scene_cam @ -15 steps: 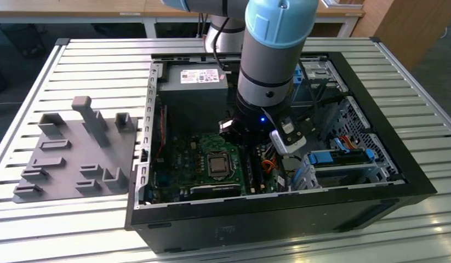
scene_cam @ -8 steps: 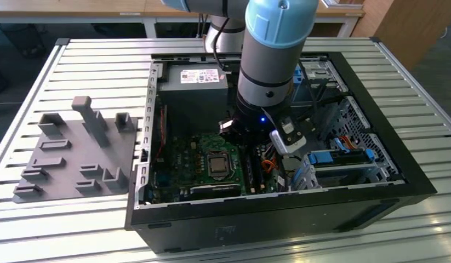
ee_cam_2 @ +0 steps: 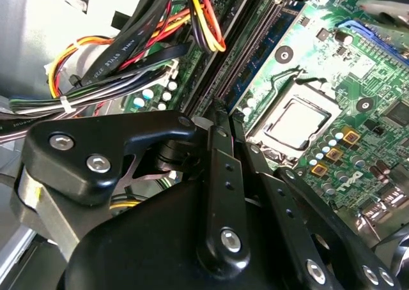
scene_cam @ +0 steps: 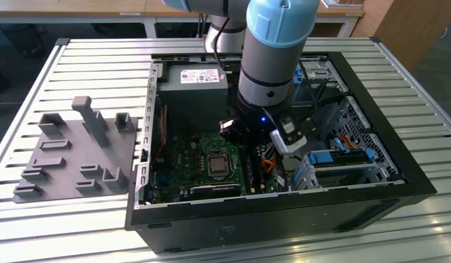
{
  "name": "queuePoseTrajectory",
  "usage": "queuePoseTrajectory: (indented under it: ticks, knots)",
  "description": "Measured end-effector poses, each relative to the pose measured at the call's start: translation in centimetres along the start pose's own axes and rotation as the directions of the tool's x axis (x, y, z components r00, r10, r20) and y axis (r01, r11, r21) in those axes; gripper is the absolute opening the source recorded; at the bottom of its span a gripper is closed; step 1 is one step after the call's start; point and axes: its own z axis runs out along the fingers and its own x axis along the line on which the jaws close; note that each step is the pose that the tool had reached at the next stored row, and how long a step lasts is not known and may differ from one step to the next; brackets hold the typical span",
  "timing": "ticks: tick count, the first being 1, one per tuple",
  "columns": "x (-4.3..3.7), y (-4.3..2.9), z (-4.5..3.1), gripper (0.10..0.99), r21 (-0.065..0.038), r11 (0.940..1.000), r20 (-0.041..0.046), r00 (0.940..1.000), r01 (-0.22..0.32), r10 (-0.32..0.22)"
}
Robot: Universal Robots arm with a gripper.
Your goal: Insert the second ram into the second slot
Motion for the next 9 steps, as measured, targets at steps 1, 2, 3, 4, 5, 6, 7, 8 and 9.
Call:
queuePoseTrajectory:
  ticks: [1,2,3,4,5,6,7,8,9]
  knots:
    - [-0.02,0.0,0.0,0.137,0.0,1.0,-0.0005,1.0,0.0,0.0]
    - [-0.05,0.0,0.0,0.137,0.0,1.0,-0.0011,1.0,0.0,0.0]
    - [-0.07,0.0,0.0,0.137,0.001,1.0,-0.0021,1.0,0.0,0.0]
    - [-0.08,0.0,0.01,0.137,0.0,1.0,-0.0032,1.0,0.0,0.0]
    - [-0.1,0.0,0.02,0.137,0.001,1.0,-0.0043,1.0,0.0,0.0]
    - [-0.12,0.0,0.03,0.137,0.001,1.0,-0.005,1.0,0.0,0.0]
    - [-0.14,0.0,0.04,0.137,0.001,1.0,-0.0057,1.0,0.001,-0.001]
    - [-0.16,0.01,0.07,0.137,0.0,1.0,-0.0063,1.0,0.001,-0.001]
    - [-0.18,0.01,0.12,0.137,0.0,1.0,-0.007,1.0,0.001,-0.001]
